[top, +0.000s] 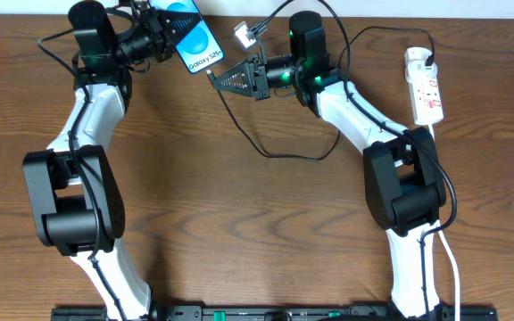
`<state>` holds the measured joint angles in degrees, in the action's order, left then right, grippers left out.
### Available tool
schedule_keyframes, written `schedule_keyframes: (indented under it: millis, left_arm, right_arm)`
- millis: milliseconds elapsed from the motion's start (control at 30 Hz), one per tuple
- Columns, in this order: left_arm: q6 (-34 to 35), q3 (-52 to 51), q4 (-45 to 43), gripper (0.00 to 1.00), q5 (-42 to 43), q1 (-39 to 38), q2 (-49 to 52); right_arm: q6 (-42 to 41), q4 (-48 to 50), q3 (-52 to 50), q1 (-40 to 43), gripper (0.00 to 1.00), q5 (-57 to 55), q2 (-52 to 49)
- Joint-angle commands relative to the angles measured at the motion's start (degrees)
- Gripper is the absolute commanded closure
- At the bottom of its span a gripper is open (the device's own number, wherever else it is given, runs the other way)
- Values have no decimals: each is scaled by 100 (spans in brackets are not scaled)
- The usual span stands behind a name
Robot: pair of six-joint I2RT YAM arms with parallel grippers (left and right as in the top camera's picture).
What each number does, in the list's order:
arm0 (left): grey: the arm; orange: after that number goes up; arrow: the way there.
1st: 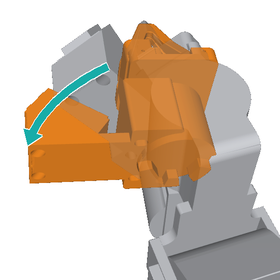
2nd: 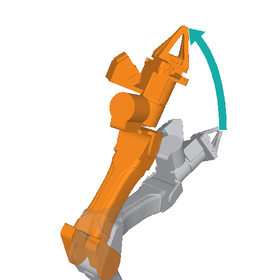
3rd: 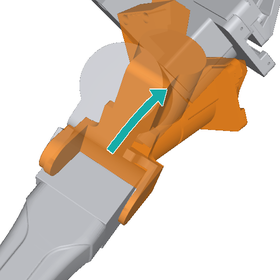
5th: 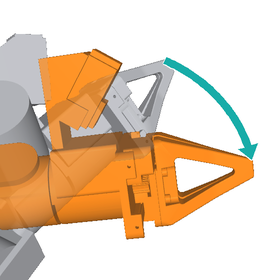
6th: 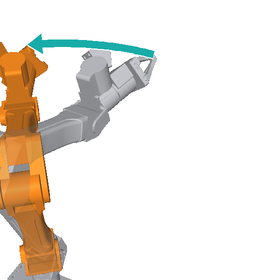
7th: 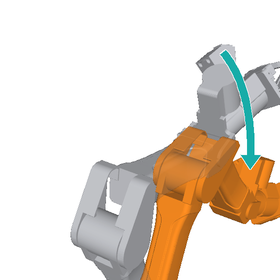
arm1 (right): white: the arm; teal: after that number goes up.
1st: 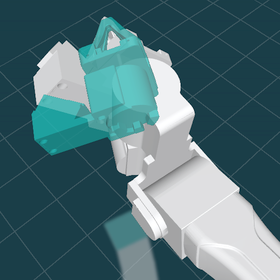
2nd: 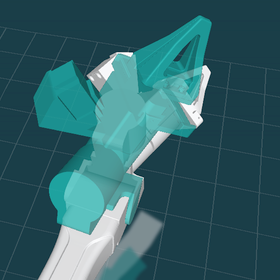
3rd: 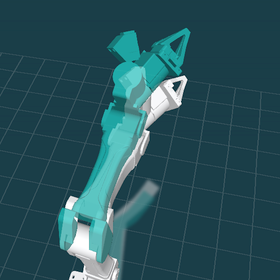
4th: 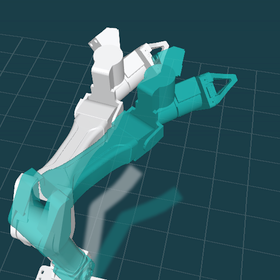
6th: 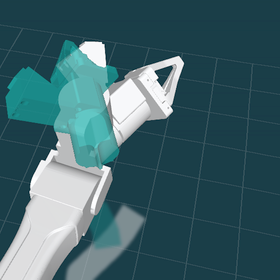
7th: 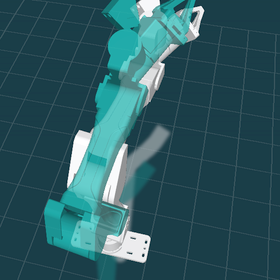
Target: Plug charger to phone and switch on socket
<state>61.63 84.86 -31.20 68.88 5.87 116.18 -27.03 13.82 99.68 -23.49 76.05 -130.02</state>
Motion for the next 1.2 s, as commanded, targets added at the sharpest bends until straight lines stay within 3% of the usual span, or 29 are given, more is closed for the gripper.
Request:
schedule_keyframes:
  millis: [0,1167]
  left_arm:
    - [-44,85,-85,93,122,-24,-55]
    - [-96,85,-107,93,122,-81,-55]
  right_arm:
    - [-76,26,98,-33,99,42,232]
    - [-81,76,98,144,99,-7,232]
